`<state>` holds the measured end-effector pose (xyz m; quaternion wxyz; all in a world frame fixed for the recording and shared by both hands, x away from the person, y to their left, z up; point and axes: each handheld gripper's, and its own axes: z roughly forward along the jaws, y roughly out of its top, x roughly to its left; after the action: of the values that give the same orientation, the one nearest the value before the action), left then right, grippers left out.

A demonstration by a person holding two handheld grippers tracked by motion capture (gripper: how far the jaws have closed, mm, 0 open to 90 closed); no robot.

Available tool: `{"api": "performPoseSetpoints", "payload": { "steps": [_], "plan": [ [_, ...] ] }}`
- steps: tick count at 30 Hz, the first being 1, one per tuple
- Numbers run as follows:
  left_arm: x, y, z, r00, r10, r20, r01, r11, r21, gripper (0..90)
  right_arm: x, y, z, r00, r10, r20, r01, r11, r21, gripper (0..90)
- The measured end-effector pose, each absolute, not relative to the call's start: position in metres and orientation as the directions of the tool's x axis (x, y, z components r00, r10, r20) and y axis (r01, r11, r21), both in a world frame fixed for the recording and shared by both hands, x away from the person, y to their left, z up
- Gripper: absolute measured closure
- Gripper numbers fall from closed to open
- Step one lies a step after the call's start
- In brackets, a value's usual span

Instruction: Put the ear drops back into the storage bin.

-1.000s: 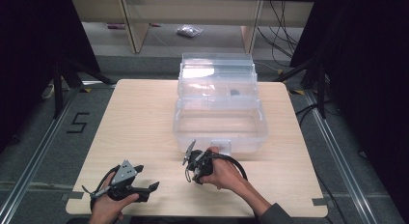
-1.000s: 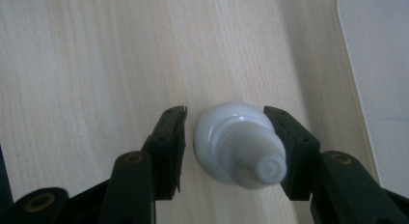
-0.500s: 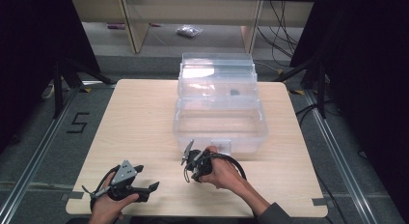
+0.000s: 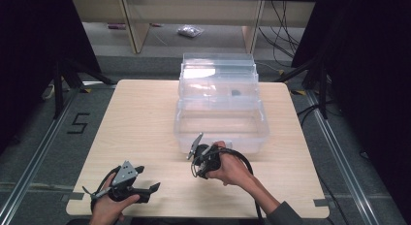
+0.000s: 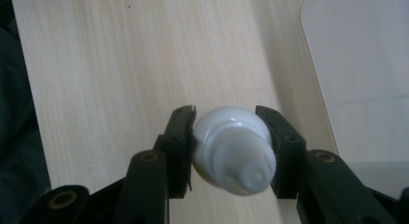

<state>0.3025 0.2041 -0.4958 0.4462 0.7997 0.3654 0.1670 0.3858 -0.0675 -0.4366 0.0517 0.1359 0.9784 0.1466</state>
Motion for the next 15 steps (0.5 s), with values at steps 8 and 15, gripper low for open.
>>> {"api": "performPoseSetpoints", "payload": {
  "steps": [8,15],
  "plan": [
    [0.303,0.204,-0.496,0.677,0.734,-0.06,0.437,-0.335,0.835,15.9,0.384,-0.08,-0.424,-0.955,0.292,-0.047,0.265,0.916,0.301,60.0],
    [0.302,0.205,-0.495,0.674,0.737,-0.05,0.44,-0.347,0.828,16.0,0.382,-0.088,-0.411,-0.952,0.308,-0.004,0.291,0.902,0.318,60.0]
  ]
}}
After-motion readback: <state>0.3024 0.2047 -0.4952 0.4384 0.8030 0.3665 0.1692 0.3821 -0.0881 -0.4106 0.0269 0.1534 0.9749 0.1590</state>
